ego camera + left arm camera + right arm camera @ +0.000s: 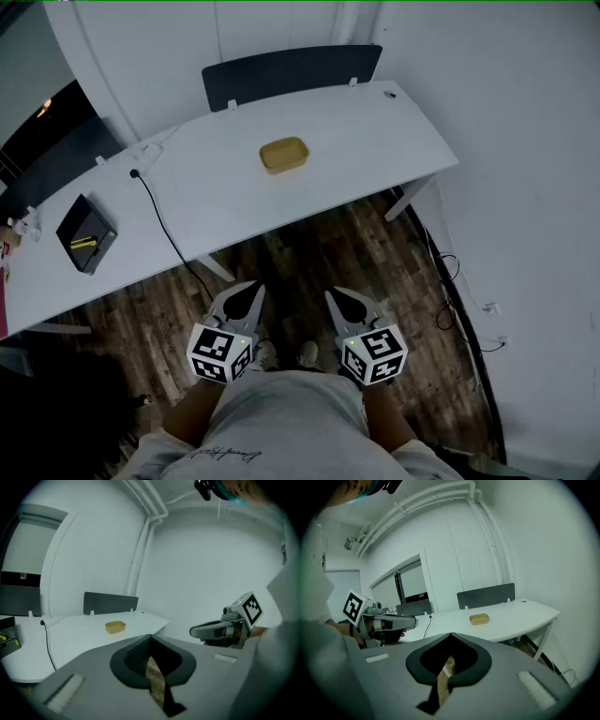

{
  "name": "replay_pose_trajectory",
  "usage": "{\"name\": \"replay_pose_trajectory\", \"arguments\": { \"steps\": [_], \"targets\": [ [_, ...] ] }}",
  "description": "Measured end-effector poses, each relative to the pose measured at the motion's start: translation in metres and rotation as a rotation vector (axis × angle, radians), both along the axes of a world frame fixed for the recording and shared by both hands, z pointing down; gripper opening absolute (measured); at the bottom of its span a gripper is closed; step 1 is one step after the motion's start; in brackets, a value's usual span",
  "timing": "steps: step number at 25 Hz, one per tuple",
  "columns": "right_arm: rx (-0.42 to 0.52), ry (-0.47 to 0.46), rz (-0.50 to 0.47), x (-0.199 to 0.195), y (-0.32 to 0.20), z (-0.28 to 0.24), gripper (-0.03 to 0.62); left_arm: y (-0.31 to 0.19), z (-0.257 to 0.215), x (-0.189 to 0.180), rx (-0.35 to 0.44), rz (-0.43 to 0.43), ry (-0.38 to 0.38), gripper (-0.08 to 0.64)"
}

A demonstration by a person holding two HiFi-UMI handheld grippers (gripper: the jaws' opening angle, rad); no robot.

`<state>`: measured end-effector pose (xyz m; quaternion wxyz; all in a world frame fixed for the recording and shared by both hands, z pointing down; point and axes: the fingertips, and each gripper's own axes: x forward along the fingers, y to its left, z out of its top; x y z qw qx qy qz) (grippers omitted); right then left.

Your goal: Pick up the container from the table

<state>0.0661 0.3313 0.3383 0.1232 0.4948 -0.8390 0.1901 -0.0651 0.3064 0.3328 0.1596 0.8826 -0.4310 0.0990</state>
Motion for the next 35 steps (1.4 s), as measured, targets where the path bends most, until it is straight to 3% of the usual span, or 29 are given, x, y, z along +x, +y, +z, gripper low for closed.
{"name": "replay_pose_trajectory", "arguments": {
  "steps": [20, 35],
  "targets": [
    [0.003, -0.017, 0.008, -0.004, 0.004, -0.005, 0.015, 0.006, -0.002, 0.006, -0.005, 0.026, 0.005, 0.0],
    [0.023, 0.005, -0.009, -0.064, -0.005, -0.008, 0.015, 0.0, 0.0, -0.047, 0.02, 0.068, -0.015, 0.0]
  ]
}}
